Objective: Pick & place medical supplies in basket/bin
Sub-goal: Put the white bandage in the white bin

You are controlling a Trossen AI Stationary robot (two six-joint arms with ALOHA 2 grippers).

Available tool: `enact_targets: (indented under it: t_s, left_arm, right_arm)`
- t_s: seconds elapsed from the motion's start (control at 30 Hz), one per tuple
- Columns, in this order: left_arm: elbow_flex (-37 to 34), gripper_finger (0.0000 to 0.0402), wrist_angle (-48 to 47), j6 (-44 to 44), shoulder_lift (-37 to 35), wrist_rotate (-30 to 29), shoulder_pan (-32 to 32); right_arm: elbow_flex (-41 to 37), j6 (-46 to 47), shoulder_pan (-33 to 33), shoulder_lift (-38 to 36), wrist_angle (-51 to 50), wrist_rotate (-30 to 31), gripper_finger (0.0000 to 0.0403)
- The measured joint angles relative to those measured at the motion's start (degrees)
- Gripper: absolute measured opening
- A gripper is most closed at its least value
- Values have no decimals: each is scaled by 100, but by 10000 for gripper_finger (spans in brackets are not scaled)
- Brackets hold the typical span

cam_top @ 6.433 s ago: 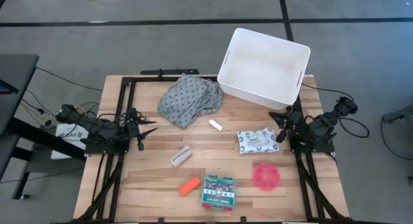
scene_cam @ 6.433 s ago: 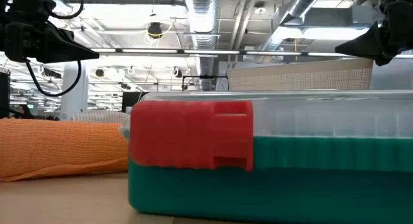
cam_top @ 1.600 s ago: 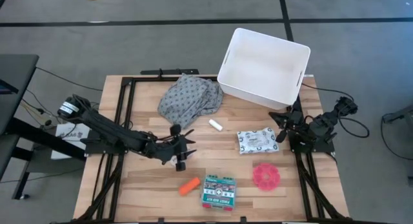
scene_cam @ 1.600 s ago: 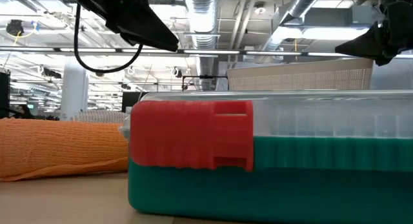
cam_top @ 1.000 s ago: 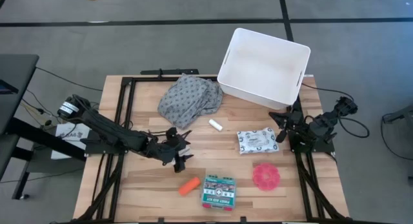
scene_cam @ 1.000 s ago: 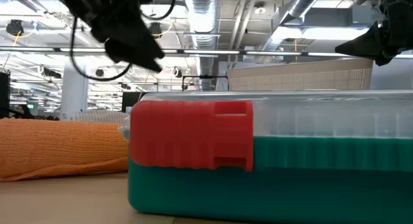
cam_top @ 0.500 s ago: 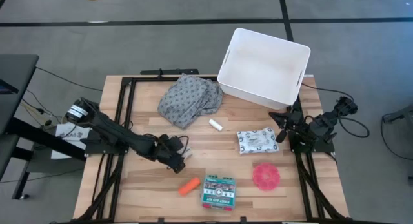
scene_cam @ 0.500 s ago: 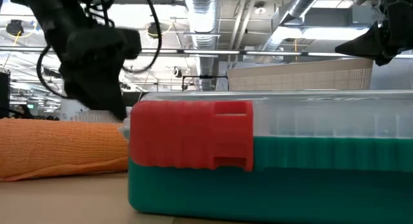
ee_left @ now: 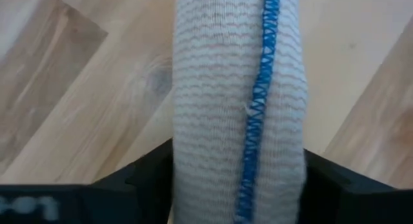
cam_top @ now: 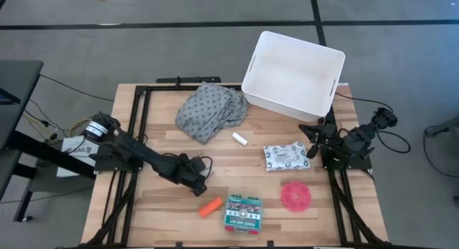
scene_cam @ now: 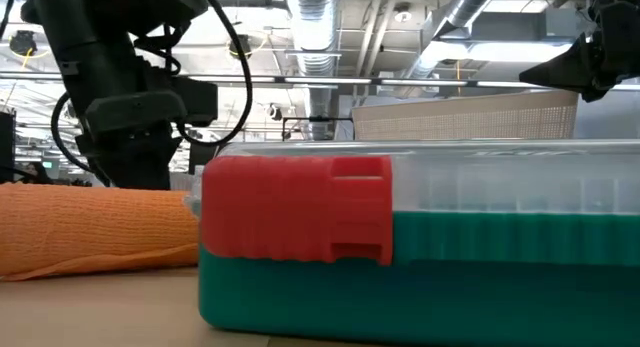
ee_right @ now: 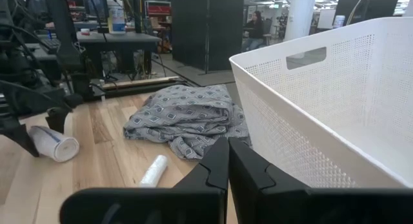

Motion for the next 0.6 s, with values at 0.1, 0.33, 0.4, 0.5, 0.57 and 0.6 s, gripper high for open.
enact_targets:
  t_s: [0.1,0.33,0.4,0.5,0.57,0.6]
  left_arm:
    - [239,155,-160,165,-40,-67,16]
    - [1529,102,-120,1739,-73,-621,487]
    - [2115,102,-25,2381,-77,-936,835]
    - [3058,102,19,3366,-77,-1204,1493]
    - [3691,102,267,3928,-39,-1127,1993]
    - [3948,102,391,4156,-34,-965,2256]
  right_arm:
    - [0,0,0,0,-1,0,0]
    - [1,1,0,0,-9,0,0]
    - [1,1,0,1,-15,1,0]
    - [1,-1,0,0,-19,2,0]
    - [0,1,0,0,-20,0,0]
    - [1,-1,0,2,-22,0,0]
